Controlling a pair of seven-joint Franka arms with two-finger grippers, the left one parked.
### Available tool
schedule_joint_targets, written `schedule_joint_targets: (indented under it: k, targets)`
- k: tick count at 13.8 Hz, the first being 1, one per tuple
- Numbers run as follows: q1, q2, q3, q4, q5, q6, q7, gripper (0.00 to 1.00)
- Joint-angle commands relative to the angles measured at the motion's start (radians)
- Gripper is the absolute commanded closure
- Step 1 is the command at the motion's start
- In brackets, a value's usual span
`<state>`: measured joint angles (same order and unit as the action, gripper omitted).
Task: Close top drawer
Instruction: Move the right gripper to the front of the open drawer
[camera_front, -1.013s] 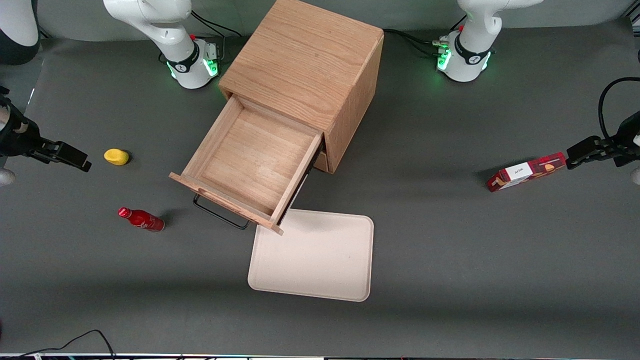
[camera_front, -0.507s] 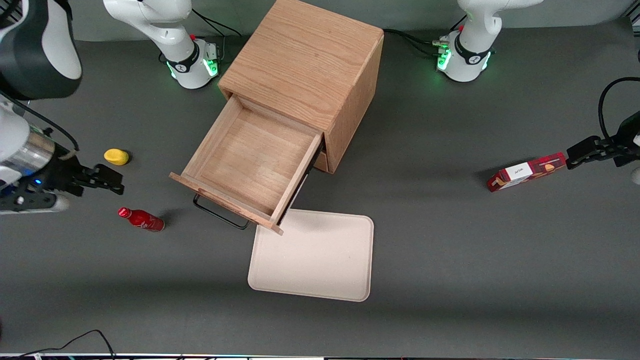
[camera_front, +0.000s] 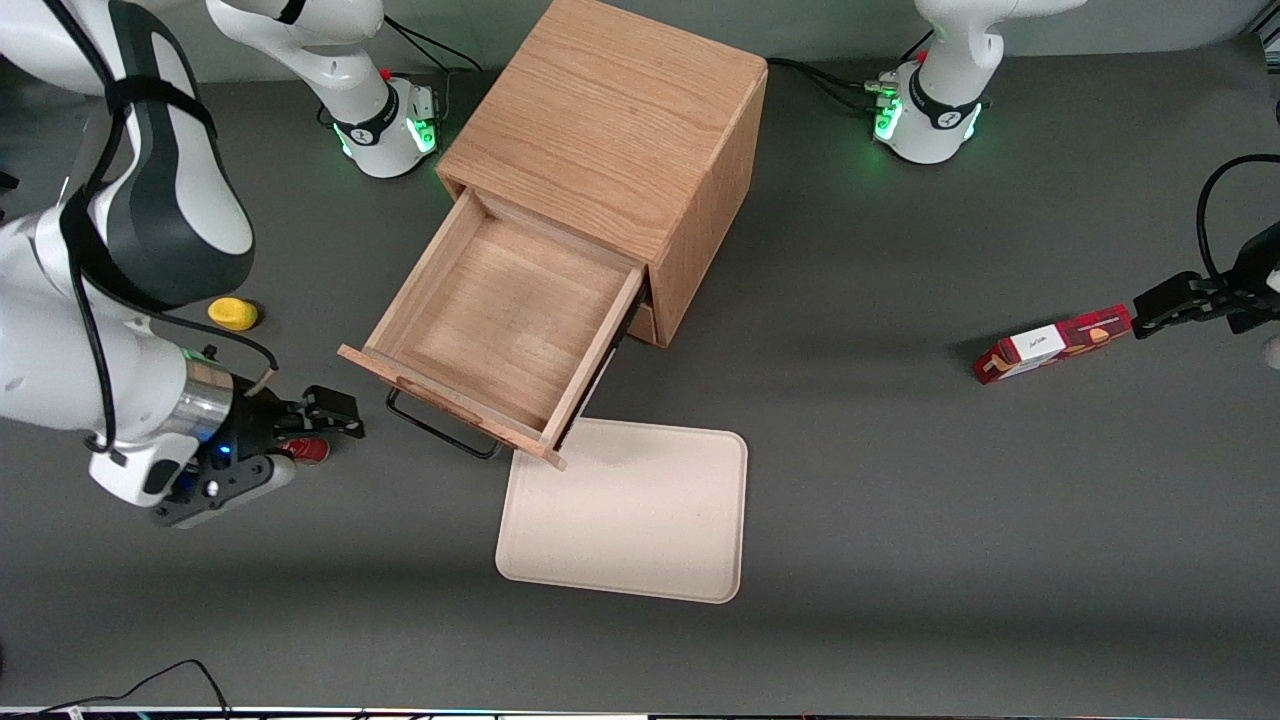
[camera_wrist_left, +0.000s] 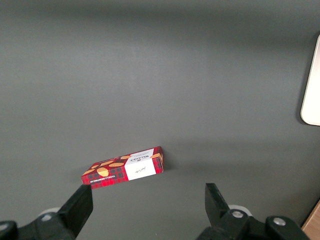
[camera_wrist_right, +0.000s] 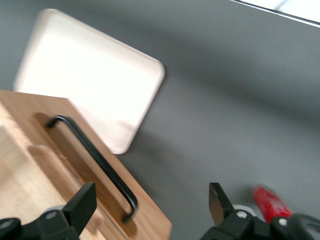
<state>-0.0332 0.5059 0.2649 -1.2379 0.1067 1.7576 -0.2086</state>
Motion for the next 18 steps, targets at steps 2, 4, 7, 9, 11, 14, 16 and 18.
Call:
schedule_joint_targets:
  k: [2, 4, 7, 9, 11, 14, 16, 18]
  targets:
    - [-0.004, 0.117, 0.010, 0.106, 0.061, -0.049, -0.173, 0.00]
    - [-0.007, 0.170, 0.017, 0.126, 0.100, -0.075, -0.280, 0.00]
    - [-0.010, 0.210, 0.017, 0.146, 0.119, -0.133, -0.359, 0.00]
    - [-0.008, 0.220, 0.019, 0.146, 0.120, -0.135, -0.360, 0.00]
    - [-0.008, 0.220, 0.020, 0.143, 0.122, -0.136, -0.360, 0.00]
    - [-0.007, 0.220, 0.022, 0.141, 0.122, -0.156, -0.359, 0.00]
    - [-0.004, 0.227, 0.024, 0.138, 0.122, -0.156, -0.359, 0.00]
    - [-0.001, 0.229, 0.024, 0.135, 0.123, -0.156, -0.359, 0.00]
